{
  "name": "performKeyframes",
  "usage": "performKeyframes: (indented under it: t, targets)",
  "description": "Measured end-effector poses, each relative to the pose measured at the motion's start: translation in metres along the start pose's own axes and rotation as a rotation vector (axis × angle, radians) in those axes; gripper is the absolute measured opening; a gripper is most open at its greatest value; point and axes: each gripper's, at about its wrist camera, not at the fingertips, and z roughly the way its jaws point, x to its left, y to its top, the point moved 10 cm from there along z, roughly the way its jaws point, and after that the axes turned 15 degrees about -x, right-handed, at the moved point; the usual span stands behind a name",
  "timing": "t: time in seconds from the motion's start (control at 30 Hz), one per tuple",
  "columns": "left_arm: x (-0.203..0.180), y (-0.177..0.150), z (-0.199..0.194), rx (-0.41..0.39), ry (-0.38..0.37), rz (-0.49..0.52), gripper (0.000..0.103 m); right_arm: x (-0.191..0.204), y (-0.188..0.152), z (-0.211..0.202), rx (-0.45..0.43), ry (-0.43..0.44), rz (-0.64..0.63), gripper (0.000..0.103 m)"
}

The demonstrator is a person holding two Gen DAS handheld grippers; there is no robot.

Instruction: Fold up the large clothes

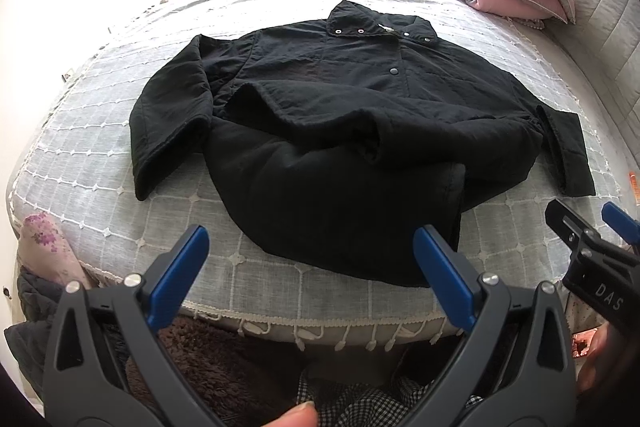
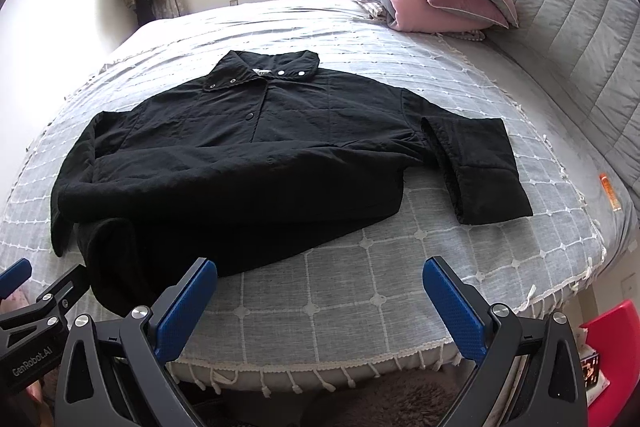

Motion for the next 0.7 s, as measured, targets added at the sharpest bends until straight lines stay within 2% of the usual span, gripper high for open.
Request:
performKeyframes:
  t: [0.7]
  targets:
    - [-0.0026, 0.0026, -0.0046, -0.005, -0.012, -0.002, 0.102, 0.0005, 0.0006, -0.0012, 0.000, 0.006, -0.001, 0.103]
